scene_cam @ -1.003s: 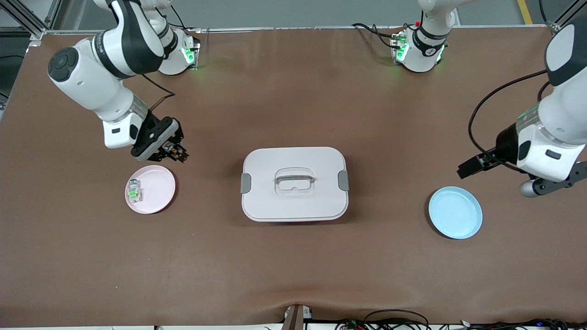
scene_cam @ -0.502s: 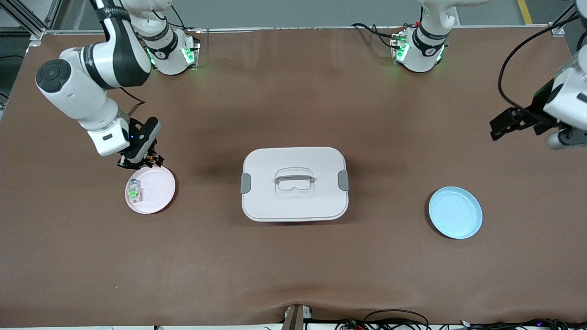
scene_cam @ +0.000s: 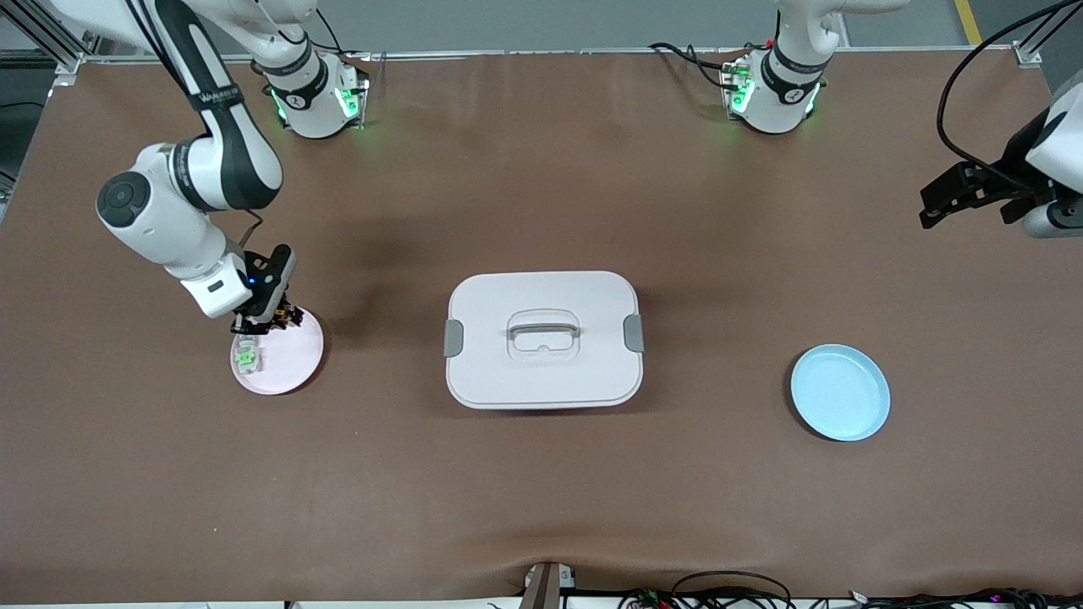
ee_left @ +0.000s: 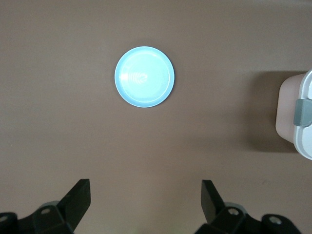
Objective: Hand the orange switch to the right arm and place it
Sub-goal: 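Lower the switch onto the pink plate with the right gripper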
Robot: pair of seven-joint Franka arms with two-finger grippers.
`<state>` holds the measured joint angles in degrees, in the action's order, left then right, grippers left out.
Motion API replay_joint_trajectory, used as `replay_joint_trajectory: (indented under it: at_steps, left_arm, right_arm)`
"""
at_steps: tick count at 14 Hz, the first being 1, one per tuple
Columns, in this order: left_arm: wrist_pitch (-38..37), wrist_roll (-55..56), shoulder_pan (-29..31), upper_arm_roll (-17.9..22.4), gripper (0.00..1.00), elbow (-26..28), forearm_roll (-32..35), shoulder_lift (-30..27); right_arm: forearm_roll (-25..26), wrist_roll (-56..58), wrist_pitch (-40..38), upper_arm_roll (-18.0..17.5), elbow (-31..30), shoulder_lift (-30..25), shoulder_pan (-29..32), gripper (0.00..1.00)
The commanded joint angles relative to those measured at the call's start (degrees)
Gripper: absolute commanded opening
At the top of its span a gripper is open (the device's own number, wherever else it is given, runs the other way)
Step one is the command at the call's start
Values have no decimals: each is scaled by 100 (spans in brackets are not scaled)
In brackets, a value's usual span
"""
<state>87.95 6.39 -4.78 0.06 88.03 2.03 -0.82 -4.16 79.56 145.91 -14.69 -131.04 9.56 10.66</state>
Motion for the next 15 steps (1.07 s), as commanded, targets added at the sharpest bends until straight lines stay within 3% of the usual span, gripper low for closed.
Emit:
replay_joint_trajectory:
  at_steps: [1,7,15]
  left_arm:
    - [3,-111,-49,56,100,170,-106,-191]
    - [20,-103,-58,38,100,170,-106,-147]
    - [3,-94,-49,38,100,179,-115,-164]
  right_arm:
    - [108,656,384,-105,52,476,418,0]
    - [117,833,1088,-96,17,1083,516,0]
    - [187,851,1238,-78,79,1303,472,0]
